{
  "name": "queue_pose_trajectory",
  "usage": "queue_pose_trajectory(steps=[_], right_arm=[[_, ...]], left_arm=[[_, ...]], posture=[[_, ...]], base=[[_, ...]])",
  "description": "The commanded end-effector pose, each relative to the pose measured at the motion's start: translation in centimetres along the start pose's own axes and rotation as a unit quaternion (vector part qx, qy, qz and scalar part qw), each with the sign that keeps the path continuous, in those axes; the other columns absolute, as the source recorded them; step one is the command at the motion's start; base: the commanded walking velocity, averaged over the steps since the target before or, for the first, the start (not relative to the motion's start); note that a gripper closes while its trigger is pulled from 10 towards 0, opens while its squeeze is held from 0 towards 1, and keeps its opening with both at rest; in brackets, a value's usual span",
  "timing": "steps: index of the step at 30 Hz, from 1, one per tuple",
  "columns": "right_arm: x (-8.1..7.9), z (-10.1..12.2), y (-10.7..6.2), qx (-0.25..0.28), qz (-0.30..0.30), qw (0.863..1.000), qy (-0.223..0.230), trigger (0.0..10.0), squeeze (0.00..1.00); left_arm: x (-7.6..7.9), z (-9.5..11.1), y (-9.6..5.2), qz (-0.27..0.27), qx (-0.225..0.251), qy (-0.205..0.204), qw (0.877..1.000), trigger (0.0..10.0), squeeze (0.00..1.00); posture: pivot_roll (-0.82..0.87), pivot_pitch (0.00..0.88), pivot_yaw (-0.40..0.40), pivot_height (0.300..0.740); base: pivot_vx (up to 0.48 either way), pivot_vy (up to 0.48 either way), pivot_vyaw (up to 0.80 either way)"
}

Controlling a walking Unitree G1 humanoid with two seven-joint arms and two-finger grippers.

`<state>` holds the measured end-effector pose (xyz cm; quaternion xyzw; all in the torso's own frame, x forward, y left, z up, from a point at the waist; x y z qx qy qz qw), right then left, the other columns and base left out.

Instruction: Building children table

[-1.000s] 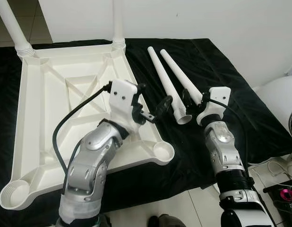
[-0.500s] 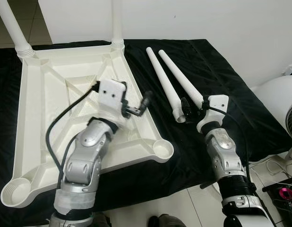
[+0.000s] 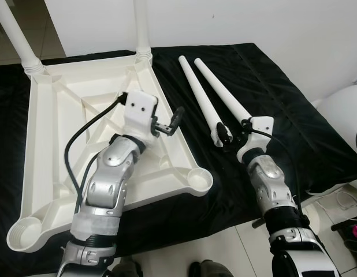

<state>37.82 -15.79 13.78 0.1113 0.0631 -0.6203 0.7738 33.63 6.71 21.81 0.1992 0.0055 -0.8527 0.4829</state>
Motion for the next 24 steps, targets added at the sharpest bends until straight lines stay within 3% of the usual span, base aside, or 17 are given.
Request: queue_pose_trajectory(steps=[1, 8, 12, 24], right_arm=[[-0.1, -0.6, 0.2, -0.009, 0.003, 1.000, -0.004, 10.0, 0.00], [-1.1, -1.0, 1.4, -0.020, 0.011, 1.000, 0.002, 10.0, 0.00], [-1.9, -1.2, 1.8, -0.026, 0.025, 0.999, 0.009, 10.0, 0.00], [-2.5, -2.7, 2.4, -0.078, 0.027, 0.996, -0.021, 10.0, 0.00]], left_arm=[[-0.5, 0.0, 0.5, 0.040, -0.011, 0.011, 0.999, 10.0, 0.00], [-0.5, 1.1, 1.5, 0.032, 0.007, 0.010, 0.999, 10.0, 0.00], [-0.6, 1.4, 1.8, 0.030, 0.004, -0.022, 0.999, 10.0, 0.00], [-0.5, 1.4, 2.4, 0.036, -0.005, 0.013, 0.999, 10.0, 0.00]], posture=[[-0.05, 0.094, 0.033, 0.740], [-0.02, 0.138, 0.038, 0.740], [0.00, 0.148, 0.030, 0.740], [-0.02, 0.154, 0.011, 0.740]], base=[[0.000, 0.000, 0.00], [0.000, 0.000, 0.00], [0.000, 0.000, 0.00], [0.000, 0.000, 0.00]])
Point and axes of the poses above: a point about 5 cm out from each wrist's last joint towards the gripper, its own y axis pointing out of the wrist towards the gripper, its own z axis along the axis of the wrist's last joint, x = y × z, the point moved 3 cm from there along y, pointing out of the wrist towards the gripper, and after that the axes turned 12 degrees about y, right-handed, at the moved point
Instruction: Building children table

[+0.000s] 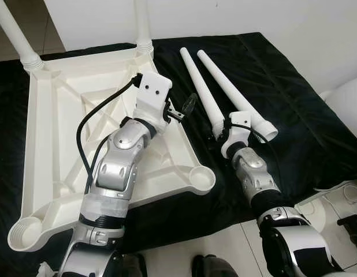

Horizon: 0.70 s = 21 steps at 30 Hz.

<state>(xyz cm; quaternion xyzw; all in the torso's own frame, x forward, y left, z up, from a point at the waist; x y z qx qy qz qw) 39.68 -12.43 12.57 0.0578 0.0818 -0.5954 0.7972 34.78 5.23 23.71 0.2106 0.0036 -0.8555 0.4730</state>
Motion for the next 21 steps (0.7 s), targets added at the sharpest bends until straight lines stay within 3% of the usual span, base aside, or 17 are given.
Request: queue_pose_trajectory(steps=[1, 9, 10, 21], right_arm=[[-0.1, -0.6, 0.1, -0.021, -0.002, 1.000, -0.003, 10.0, 0.00], [0.3, -0.9, 0.1, -0.032, -0.001, 0.999, -0.011, 10.0, 0.00], [0.3, -0.7, 0.1, -0.027, -0.001, 1.000, -0.008, 0.0, 0.00], [0.5, 0.0, 0.2, -0.009, -0.008, 0.999, 0.035, 0.0, 0.00]], left_arm=[[-0.5, -0.3, 0.3, 0.045, -0.015, 0.004, 0.999, 10.0, 0.00], [-0.7, 0.3, 1.1, 0.054, -0.005, 0.016, 0.998, 10.0, 0.00], [-1.0, 0.6, 1.4, 0.057, 0.001, 0.016, 0.998, 10.0, 0.00], [-1.7, 0.6, 1.9, 0.070, -0.002, 0.021, 0.997, 10.0, 0.00]], posture=[[-0.02, 0.154, 0.011, 0.740], [-0.02, 0.137, 0.007, 0.740], [-0.02, 0.124, 0.002, 0.740], [-0.03, 0.075, -0.008, 0.740]], base=[[0.000, 0.000, 0.00], [0.000, 0.000, 0.00], [0.000, 0.000, 0.00], [0.000, 0.000, 0.00]])
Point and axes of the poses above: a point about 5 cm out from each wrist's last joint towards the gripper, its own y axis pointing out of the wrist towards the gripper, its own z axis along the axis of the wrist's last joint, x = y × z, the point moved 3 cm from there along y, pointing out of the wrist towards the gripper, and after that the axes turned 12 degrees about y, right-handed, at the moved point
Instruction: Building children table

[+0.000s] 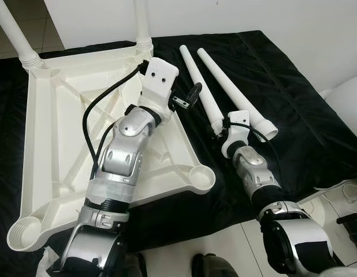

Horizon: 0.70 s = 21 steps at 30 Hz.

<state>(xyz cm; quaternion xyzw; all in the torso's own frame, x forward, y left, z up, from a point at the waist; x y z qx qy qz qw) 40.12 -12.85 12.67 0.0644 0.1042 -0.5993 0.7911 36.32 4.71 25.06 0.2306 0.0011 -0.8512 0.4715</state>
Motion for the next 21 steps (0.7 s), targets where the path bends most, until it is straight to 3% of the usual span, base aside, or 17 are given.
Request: queue_pose_trajectory(steps=[1, 2, 3, 5, 11, 14, 15, 21], right_arm=[[0.0, -0.2, -0.2, -0.001, 0.000, 1.000, 0.013, 0.0, 0.00], [0.0, 0.1, -0.3, 0.015, -0.003, 1.000, -0.005, 9.8, 0.00], [-0.1, 0.4, -0.5, 0.031, -0.008, 0.999, -0.037, 9.8, 0.00], [-0.1, 0.7, -0.6, 0.047, -0.015, 0.997, -0.055, 10.0, 0.00], [0.2, 2.0, -1.2, 0.110, -0.055, 0.989, -0.083, 10.0, 0.00], [0.0, 2.6, -1.4, 0.130, -0.035, 0.989, -0.056, 10.0, 0.00], [-0.1, 3.0, -1.5, 0.143, -0.027, 0.989, -0.035, 0.0, 0.00], [-0.4, 4.9, -1.9, 0.197, -0.024, 0.979, -0.040, 0.0, 0.00]], left_arm=[[-0.9, -0.2, 0.1, 0.068, -0.015, 0.005, 0.998, 10.0, 0.00], [-0.6, -0.4, 0.2, 0.058, -0.020, 0.001, 0.998, 10.0, 0.00], [-0.3, -0.5, 0.3, 0.051, -0.026, -0.002, 0.998, 10.0, 0.00], [-0.2, -0.5, 0.3, 0.047, -0.029, -0.010, 0.998, 10.0, 0.00], [-0.8, -0.6, 0.8, 0.059, -0.038, -0.025, 0.997, 10.0, 0.00], [-1.1, -0.3, 1.1, 0.061, -0.031, -0.025, 0.997, 10.0, 0.00], [-1.3, -0.1, 1.2, 0.061, -0.026, -0.030, 0.997, 10.0, 0.00], [-1.7, 0.5, 1.3, 0.056, -0.010, -0.066, 0.996, 10.0, 0.00]], posture=[[-0.03, 0.075, -0.008, 0.740], [-0.04, 0.064, -0.003, 0.740], [-0.04, 0.061, -0.001, 0.740], [-0.04, 0.061, -0.001, 0.740], [-0.04, 0.043, 0.003, 0.740], [-0.04, 0.038, 0.002, 0.740], [-0.04, 0.036, 0.001, 0.740], [-0.04, 0.031, 0.001, 0.740]], base=[[0.000, 0.000, 0.00], [0.000, 0.000, 0.00], [0.000, 0.000, 0.00], [0.000, 0.000, 0.00], [0.000, 0.000, 0.00], [0.000, 0.000, 0.00], [0.000, 0.000, 0.00], [0.000, 0.000, 0.00]])
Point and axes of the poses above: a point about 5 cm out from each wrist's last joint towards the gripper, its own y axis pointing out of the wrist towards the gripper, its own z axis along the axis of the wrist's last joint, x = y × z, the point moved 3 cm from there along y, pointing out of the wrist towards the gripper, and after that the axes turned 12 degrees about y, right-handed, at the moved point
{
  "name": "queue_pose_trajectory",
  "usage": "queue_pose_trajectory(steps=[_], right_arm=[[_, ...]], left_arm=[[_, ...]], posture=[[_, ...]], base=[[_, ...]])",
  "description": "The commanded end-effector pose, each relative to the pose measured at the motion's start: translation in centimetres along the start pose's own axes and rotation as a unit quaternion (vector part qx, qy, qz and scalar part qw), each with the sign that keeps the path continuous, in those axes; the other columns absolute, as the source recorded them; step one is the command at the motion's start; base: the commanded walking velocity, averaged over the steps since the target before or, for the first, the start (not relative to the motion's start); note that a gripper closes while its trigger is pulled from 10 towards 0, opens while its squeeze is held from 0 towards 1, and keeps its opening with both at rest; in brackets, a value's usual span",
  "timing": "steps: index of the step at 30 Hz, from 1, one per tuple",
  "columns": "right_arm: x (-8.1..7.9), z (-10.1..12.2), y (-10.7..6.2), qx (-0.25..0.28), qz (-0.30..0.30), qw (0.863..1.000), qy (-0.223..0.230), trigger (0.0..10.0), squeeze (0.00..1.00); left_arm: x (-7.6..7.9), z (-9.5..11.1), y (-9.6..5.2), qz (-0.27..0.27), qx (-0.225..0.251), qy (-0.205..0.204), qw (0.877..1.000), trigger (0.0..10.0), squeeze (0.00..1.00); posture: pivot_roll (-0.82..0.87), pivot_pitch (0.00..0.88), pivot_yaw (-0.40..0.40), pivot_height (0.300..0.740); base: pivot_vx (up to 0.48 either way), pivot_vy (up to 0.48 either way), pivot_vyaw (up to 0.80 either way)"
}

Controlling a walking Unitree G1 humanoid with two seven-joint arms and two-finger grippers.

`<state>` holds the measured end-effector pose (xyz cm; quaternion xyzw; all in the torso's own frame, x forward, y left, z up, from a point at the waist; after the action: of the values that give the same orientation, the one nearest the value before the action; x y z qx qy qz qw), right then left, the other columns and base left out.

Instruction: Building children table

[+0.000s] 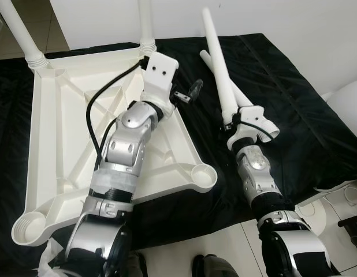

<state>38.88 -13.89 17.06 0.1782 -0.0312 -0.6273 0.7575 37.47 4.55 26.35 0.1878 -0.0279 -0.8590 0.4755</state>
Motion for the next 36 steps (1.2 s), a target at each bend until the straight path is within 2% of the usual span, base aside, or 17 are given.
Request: queue_pose_trajectory(steps=[1, 2, 3, 4, 5, 6, 11, 13, 15, 17, 18, 20, 21, 24, 36], right_arm=[[0.1, 0.6, -0.1, 0.021, -0.002, 1.000, -0.003, 0.0, 0.00], [0.1, 1.4, -0.1, 0.043, -0.009, 0.999, -0.016, 10.0, 0.00], [0.1, 1.4, -0.1, 0.043, -0.009, 0.999, -0.016, 10.0, 0.00], [-0.2, 2.2, -0.2, 0.067, -0.002, 0.997, -0.031, 10.0, 0.00], [-0.2, 2.2, -0.2, 0.067, -0.002, 0.997, -0.031, 10.0, 0.00], [-0.6, 2.9, -0.3, 0.086, 0.006, 0.995, -0.047, 10.0, 0.00], [-1.5, 3.4, -0.6, 0.105, 0.032, 0.992, -0.063, 10.0, 0.00], [-2.6, 3.7, -0.9, 0.111, 0.065, 0.989, -0.076, 10.0, 0.00], [-2.6, 3.7, -0.9, 0.111, 0.065, 0.989, -0.076, 10.0, 0.00], [-3.5, 3.7, -1.1, 0.111, 0.091, 0.987, -0.079, 10.0, 0.00], [-3.5, 3.7, -1.1, 0.111, 0.091, 0.987, -0.079, 10.0, 0.00], [-4.5, 3.3, -1.3, 0.104, 0.117, 0.984, -0.079, 10.0, 0.00], [-4.5, 3.3, -1.3, 0.104, 0.117, 0.984, -0.079, 10.0, 0.00], [-5.8, 2.7, -1.7, 0.096, 0.148, 0.980, -0.089, 10.0, 0.00], [-7.6, 1.9, -3.2, 0.086, 0.203, 0.967, -0.128, 10.0, 0.00]], left_arm=[[-0.8, -0.1, 0.0, 0.050, -0.011, -0.014, 0.999, 10.0, 0.00], [-0.8, 0.3, 0.0, 0.041, 0.003, -0.054, 0.998, 10.0, 0.00], [-0.8, 0.3, 0.0, 0.041, 0.003, -0.054, 0.998, 10.0, 0.00], [-0.6, 0.4, 0.1, 0.016, 0.006, -0.102, 0.995, 10.0, 0.00], [-0.6, 0.4, 0.1, 0.016, 0.006, -0.102, 0.995, 10.0, 0.00], [-0.3, 0.4, 0.2, -0.009, 0.002, -0.135, 0.991, 10.0, 0.00], [0.0, 0.0, 0.4, -0.046, -0.017, -0.157, 0.986, 10.0, 0.00], [0.1, 0.4, 0.6, -0.091, -0.024, -0.239, 0.966, 10.0, 0.00], [0.1, 0.4, 0.6, -0.091, -0.024, -0.239, 0.966, 10.0, 0.00], [0.1, 1.2, 0.8, -0.119, -0.014, -0.282, 0.952, 10.0, 0.00], [0.1, 1.2, 0.8, -0.119, -0.014, -0.282, 0.952, 10.0, 0.00], [0.3, 2.3, 0.9, -0.148, 0.005, -0.306, 0.940, 10.0, 0.00], [0.3, 2.3, 0.9, -0.148, 0.005, -0.306, 0.940, 10.0, 0.00], [0.6, 3.6, 0.7, -0.185, 0.028, -0.336, 0.923, 10.0, 0.00], [0.7, 3.6, 0.7, -0.200, 0.004, -0.347, 0.916, 10.0, 0.00]], posture=[[-0.04, 0.031, 0.001, 0.740], [-0.05, 0.023, -0.002, 0.740], [-0.05, 0.023, -0.002, 0.740], [-0.05, 0.022, -0.003, 0.740], [-0.05, 0.022, -0.003, 0.740], [-0.05, 0.022, -0.003, 0.740], [-0.05, 0.020, -0.001, 0.740], [-0.05, 0.022, 0.004, 0.740], [-0.05, 0.022, 0.004, 0.740], [-0.06, 0.023, 0.019, 0.740], [-0.06, 0.023, 0.019, 0.740], [-0.06, 0.024, 0.026, 0.740], [-0.06, 0.024, 0.026, 0.740], [-0.06, 0.023, 0.030, 0.740], [-0.07, 0.027, 0.045, 0.740]], base=[[0.000, 0.000, 0.00], [0.000, 0.000, 0.00], [0.000, 0.000, 0.00], [0.000, 0.000, 0.00], [0.000, 0.000, 0.00], [0.000, 0.000, 0.00], [0.000, 0.000, 0.00], [0.000, 0.000, 0.00], [0.000, 0.000, 0.00], [0.000, 0.000, 0.00], [0.000, 0.000, 0.00], [0.000, 0.000, 0.00], [0.000, 0.000, 0.00], [0.000, 0.000, 0.00], [0.000, 0.000, 0.00]])
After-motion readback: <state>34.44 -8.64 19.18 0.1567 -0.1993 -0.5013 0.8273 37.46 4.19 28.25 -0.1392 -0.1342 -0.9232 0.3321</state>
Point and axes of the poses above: a point about 5 cm out from each wrist's last joint towards the gripper, its own y axis pointing out of the wrist towards the gripper, its own z axis along the axis of the wrist's last joint, x = y × z, the point moved 3 cm from there along y, pointing out of the wrist towards the gripper, and after that the axes turned 12 degrees about y, right-handed, at the moved point
